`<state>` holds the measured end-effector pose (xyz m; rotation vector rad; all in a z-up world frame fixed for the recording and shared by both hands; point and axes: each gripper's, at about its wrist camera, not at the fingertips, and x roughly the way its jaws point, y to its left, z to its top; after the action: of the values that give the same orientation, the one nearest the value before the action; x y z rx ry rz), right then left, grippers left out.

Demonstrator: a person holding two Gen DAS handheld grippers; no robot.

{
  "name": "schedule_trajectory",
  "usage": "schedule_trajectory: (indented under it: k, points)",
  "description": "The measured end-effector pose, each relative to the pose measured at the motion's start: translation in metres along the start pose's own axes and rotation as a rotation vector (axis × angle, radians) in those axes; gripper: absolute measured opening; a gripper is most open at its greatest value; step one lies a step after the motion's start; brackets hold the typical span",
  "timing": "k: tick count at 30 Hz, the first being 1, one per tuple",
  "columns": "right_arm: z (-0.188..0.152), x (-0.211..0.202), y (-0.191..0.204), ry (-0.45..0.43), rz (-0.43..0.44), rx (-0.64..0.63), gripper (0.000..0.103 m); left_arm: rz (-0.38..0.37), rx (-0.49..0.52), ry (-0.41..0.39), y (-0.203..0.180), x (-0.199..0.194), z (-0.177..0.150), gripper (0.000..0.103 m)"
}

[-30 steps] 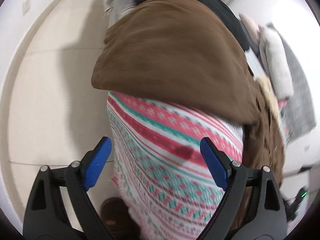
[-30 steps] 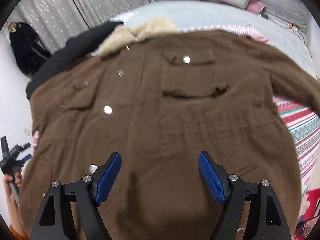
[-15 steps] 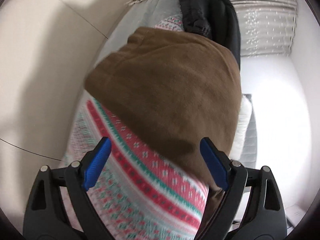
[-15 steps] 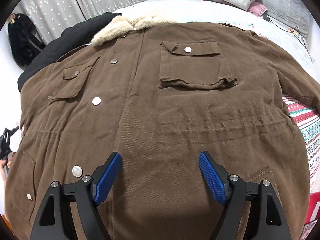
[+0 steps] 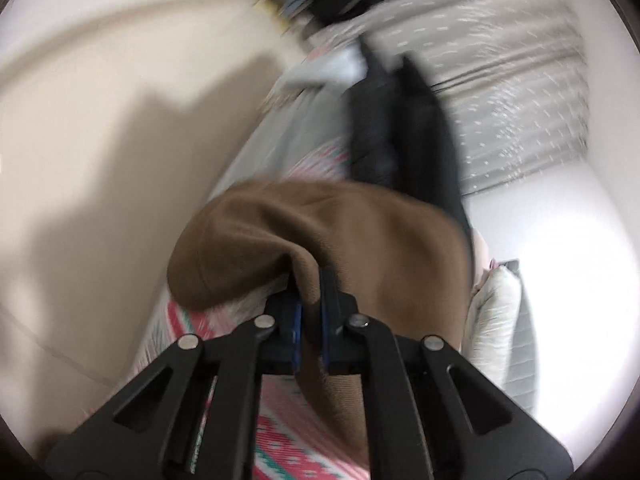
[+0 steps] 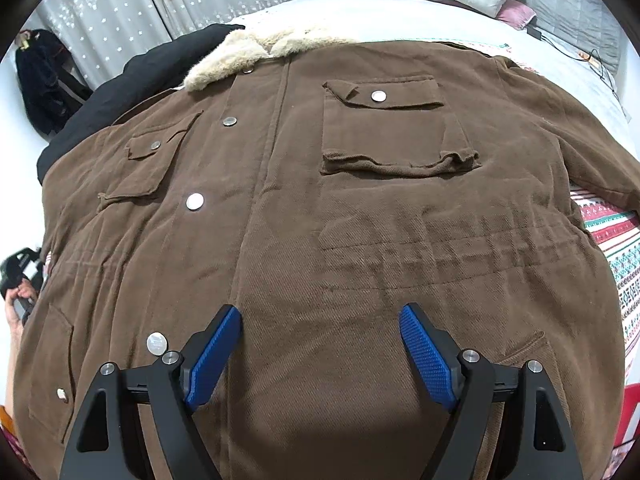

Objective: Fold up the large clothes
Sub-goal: 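Grasp the coat sleeve with the left tool and fold it across the front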

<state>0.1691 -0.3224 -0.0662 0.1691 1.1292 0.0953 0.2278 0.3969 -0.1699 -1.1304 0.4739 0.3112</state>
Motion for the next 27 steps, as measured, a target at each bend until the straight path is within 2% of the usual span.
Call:
schedule_trajectory:
  k: [2, 7, 8, 12, 18, 21, 24, 26, 27]
  points:
    - [0.000, -0.001, -0.002, -0.004, 0.009, 0.007, 0.084, -0.023, 0.116, -0.058, -0.037, -0.023, 0.005, 0.008]
    - [0.000, -0.003, -0.004, -0.013, 0.030, 0.023, 0.083, -0.068, 0.412, -0.117, -0.131, -0.061, -0.009, 0.007]
    - [0.000, -0.004, -0.004, -0.015, 0.032, 0.023, 0.084, -0.085, 0.496, -0.121, -0.157, -0.069, -0.018, 0.007]
    - [-0.001, -0.010, -0.005, -0.028, 0.047, 0.028, 0.083, -0.158, 0.679, -0.097, -0.222, -0.086, -0.053, 0.007]
    - [-0.001, -0.016, -0.011, -0.045, 0.062, 0.046, 0.083, -0.255, 0.919, 0.034, -0.285, -0.082, -0.135, 0.007]
    - [-0.003, -0.017, -0.014, -0.046, 0.074, 0.054, 0.083, -0.280, 1.011, 0.157, -0.299, -0.068, -0.190, 0.007]
    - [-0.004, -0.013, -0.017, -0.038, 0.081, 0.063, 0.083, -0.252, 1.094, 0.318, -0.298, -0.046, -0.253, 0.007]
    - [-0.004, -0.012, -0.018, -0.035, 0.080, 0.062, 0.084, -0.201, 1.155, 0.439, -0.284, -0.025, -0.297, 0.007]
    - [-0.005, -0.012, -0.019, -0.033, 0.081, 0.061, 0.084, -0.182, 1.170, 0.469, -0.276, -0.019, -0.309, 0.007]
